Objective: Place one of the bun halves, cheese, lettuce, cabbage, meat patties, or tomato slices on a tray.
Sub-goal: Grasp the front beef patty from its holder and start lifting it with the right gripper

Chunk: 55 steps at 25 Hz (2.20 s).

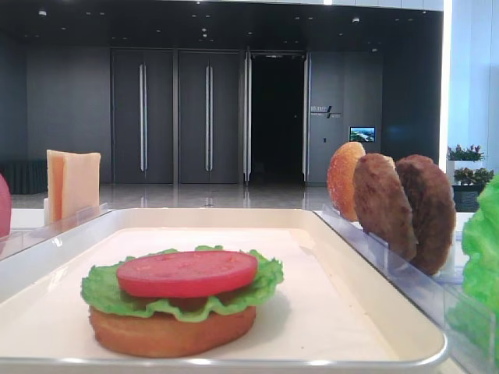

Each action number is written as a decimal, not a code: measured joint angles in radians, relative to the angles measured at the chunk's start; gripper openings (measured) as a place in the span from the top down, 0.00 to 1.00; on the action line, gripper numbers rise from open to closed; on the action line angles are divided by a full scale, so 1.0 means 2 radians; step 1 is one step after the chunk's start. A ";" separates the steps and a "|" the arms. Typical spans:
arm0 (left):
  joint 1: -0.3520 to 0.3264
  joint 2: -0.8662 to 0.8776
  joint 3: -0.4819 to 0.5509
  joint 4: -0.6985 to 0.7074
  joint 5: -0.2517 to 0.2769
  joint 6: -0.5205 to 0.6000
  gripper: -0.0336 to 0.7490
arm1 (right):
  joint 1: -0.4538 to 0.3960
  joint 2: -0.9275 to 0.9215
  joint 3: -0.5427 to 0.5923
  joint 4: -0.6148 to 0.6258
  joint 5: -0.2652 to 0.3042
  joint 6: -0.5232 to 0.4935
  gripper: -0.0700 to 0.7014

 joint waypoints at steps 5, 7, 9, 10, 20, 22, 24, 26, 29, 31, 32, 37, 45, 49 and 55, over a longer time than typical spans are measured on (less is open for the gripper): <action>0.000 0.000 0.000 0.000 0.000 0.000 0.30 | 0.000 0.000 0.000 0.000 0.000 -0.001 0.37; 0.000 0.000 0.000 0.000 0.000 0.000 0.30 | 0.000 0.000 0.000 -0.001 0.000 -0.006 0.37; 0.000 0.000 0.000 0.000 0.000 0.000 0.30 | 0.000 0.000 0.000 -0.002 0.000 -0.014 0.37; 0.000 0.000 0.000 0.000 0.000 0.000 0.30 | 0.000 0.000 0.000 -0.002 0.000 -0.015 0.37; 0.000 0.000 0.000 0.000 0.000 0.000 0.30 | 0.000 0.147 -0.033 -0.002 -0.004 -0.013 0.37; 0.000 0.000 0.000 0.000 0.000 0.000 0.30 | 0.000 0.206 -0.055 -0.002 -0.004 -0.009 0.37; 0.000 0.000 0.000 0.000 0.000 0.000 0.30 | 0.000 0.262 -0.079 0.000 -0.004 -0.009 0.37; 0.000 0.000 0.000 0.000 0.000 0.000 0.30 | 0.000 0.321 -0.110 0.005 -0.002 -0.009 0.37; 0.000 0.000 0.000 0.000 0.000 0.000 0.30 | 0.000 0.403 -0.158 0.014 -0.001 -0.009 0.37; 0.000 0.000 0.000 0.000 0.000 0.000 0.30 | 0.000 0.459 -0.190 0.021 -0.003 -0.009 0.37; 0.000 0.000 0.000 0.000 0.000 0.000 0.30 | 0.000 0.482 -0.205 0.023 -0.003 -0.009 0.37; 0.000 0.000 0.000 0.000 0.000 0.000 0.30 | 0.000 0.579 -0.275 0.026 -0.008 -0.016 0.37; 0.000 0.000 0.000 0.000 0.000 0.000 0.30 | 0.000 0.681 -0.344 0.027 -0.008 -0.028 0.37; 0.000 0.000 0.000 0.000 0.000 0.000 0.30 | 0.000 0.702 -0.354 0.027 -0.007 -0.031 0.37; 0.000 0.000 0.000 0.000 0.000 0.000 0.30 | 0.000 0.706 -0.367 0.030 0.017 -0.021 0.37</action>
